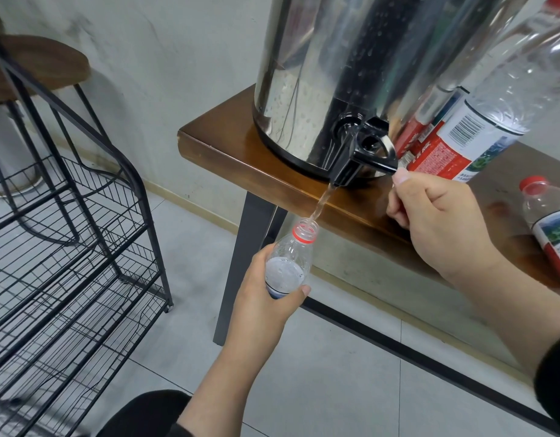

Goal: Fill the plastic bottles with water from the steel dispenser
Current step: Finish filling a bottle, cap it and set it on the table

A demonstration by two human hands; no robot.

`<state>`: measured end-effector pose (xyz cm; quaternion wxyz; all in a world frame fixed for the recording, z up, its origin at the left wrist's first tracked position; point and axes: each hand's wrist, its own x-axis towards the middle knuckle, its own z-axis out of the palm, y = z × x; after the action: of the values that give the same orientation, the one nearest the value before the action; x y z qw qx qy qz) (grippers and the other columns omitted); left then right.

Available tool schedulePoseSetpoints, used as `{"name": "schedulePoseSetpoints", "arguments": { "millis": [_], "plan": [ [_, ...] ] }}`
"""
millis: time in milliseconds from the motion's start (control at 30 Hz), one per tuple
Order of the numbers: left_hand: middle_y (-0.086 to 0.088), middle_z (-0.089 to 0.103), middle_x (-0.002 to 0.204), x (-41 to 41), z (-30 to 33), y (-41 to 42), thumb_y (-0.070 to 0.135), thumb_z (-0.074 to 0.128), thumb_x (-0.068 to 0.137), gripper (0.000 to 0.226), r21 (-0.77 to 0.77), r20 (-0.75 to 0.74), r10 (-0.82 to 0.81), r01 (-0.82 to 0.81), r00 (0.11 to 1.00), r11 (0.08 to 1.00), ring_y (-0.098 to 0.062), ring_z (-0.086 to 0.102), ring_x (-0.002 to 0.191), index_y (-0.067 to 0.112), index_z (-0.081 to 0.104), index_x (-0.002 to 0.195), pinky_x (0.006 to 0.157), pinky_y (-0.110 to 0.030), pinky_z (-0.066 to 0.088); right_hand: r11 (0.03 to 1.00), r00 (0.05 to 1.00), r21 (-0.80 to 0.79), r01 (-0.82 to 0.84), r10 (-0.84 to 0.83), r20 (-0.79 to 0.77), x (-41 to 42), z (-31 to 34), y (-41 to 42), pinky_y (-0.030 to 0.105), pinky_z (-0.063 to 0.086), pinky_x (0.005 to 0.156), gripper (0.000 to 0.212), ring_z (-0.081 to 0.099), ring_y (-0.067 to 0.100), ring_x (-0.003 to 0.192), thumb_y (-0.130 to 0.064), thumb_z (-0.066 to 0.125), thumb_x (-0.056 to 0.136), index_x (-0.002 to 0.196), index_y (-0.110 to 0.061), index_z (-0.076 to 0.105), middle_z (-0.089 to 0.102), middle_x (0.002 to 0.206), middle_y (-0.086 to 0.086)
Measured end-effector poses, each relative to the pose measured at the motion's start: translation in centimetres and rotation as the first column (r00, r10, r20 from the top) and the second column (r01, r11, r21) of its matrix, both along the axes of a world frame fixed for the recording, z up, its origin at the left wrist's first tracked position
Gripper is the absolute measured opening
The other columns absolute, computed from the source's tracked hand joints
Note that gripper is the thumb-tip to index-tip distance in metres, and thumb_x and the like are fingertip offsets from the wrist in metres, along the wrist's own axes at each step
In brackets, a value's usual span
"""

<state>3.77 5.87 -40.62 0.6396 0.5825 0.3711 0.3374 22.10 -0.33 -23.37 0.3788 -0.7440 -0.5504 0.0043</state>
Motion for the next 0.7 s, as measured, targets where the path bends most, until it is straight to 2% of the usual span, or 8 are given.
{"name": "schedulePoseSetpoints", "arguments": {
  "millis": [167,300,533,700],
  "plan": [
    [0.02,0.061,0.117,-0.06,0.07,0.01,0.03,0.087,0.079,0.068,0.005,-0.001,-0.003,0.003,1.0,1.0,-0.017,0.063,0.107,0.052,0.047,0.13,0.081,-0.039,0.063,1.0,1.0,-0.003,0.002,-0.002,-0.004,-0.04,0.08,0.01,0.035,0.04,0.062,0.054,0.048,0.022,0.06,-0.046,0.038,0.1,0.061,-0.011,0.051,0.053,0.059,0.007],
    [0.02,0.06,0.119,-0.12,0.13,-0.04,0.03,0.087,0.079,0.069,0.026,-0.013,-0.001,0.002,1.0,1.0,-0.014,0.062,0.112,0.048,0.047,0.133,0.085,-0.038,0.063,1.0,1.0,-0.004,0.006,-0.006,-0.002,-0.11,0.11,0.02,0.035,0.039,0.062,0.053,0.047,0.024,0.06,-0.042,0.039,0.101,0.061,-0.009,0.05,0.052,0.059,0.008],
    [0.014,0.061,0.121,0.05,0.02,-0.02,0.032,0.087,0.078,0.072,0.009,-0.017,-0.003,0.003,1.0,1.0,-0.021,0.063,0.106,0.049,0.046,0.134,0.082,-0.043,0.062,1.0,1.0,-0.008,0.013,-0.013,-0.011,-0.13,0.16,0.01,0.038,0.04,0.064,0.053,0.048,0.026,0.062,-0.044,0.038,0.1,0.062,-0.009,0.05,0.052,0.059,0.009],
    [0.015,0.061,0.12,0.11,0.01,0.0,0.032,0.087,0.077,0.071,0.005,-0.008,-0.004,0.004,1.0,1.0,-0.02,0.063,0.109,0.048,0.047,0.133,0.083,-0.041,0.062,1.0,1.0,-0.003,0.012,-0.012,-0.004,-0.13,0.13,-0.02,0.037,0.04,0.064,0.053,0.048,0.025,0.061,-0.043,0.038,0.1,0.061,-0.01,0.05,0.052,0.059,0.008]
  ]
}}
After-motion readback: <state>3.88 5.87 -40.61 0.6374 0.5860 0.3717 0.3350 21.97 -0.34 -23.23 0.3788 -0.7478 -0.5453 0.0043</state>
